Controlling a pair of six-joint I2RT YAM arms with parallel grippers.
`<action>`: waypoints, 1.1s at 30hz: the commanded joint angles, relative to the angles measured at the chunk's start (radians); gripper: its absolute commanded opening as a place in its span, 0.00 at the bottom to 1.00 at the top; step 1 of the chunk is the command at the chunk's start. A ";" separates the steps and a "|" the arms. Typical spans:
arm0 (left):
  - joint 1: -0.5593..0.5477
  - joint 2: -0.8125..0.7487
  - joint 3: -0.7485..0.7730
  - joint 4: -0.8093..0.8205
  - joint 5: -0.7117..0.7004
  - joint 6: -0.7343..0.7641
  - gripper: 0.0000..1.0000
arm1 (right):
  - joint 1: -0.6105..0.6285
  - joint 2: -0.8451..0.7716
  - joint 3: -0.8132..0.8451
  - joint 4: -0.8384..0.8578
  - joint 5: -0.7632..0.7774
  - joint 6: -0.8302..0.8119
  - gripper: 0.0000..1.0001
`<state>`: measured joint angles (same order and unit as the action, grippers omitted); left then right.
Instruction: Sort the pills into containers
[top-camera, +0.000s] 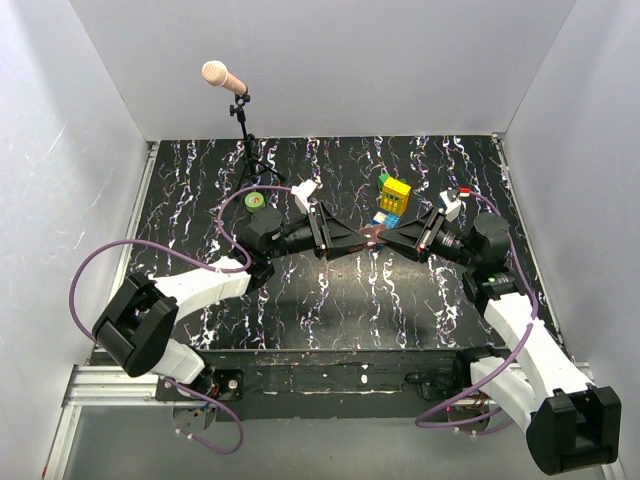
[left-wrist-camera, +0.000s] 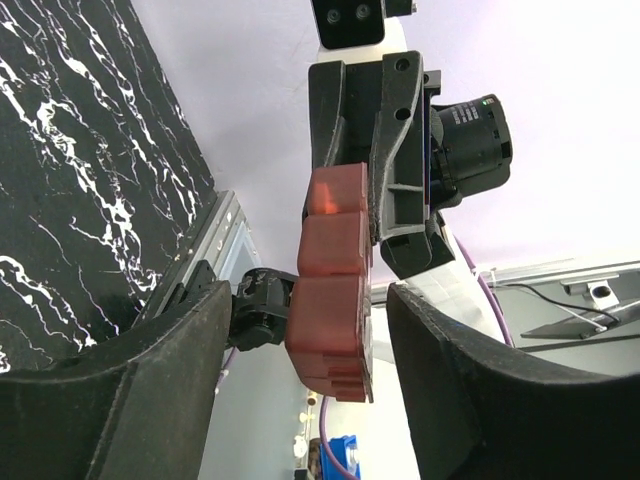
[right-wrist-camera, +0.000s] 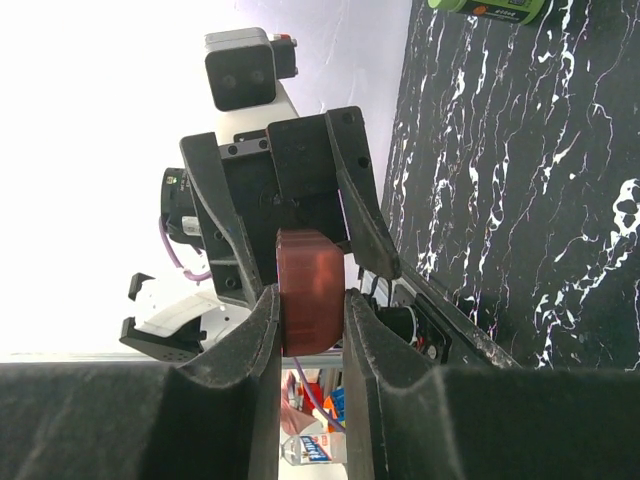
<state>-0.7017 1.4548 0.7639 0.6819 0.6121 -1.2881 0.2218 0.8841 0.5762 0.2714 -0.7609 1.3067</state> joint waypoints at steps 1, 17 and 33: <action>-0.010 -0.024 0.035 0.019 -0.014 0.018 0.60 | -0.004 -0.025 0.011 0.041 0.005 0.009 0.01; -0.036 -0.005 0.064 0.015 -0.048 0.038 0.42 | -0.006 -0.040 0.002 -0.015 0.008 -0.017 0.01; -0.035 -0.065 0.083 -0.189 -0.077 0.121 0.00 | -0.012 0.033 0.238 -0.484 0.031 -0.424 0.62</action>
<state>-0.7372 1.4544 0.8066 0.6025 0.5568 -1.2419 0.2176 0.8902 0.6609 0.0559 -0.7536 1.1469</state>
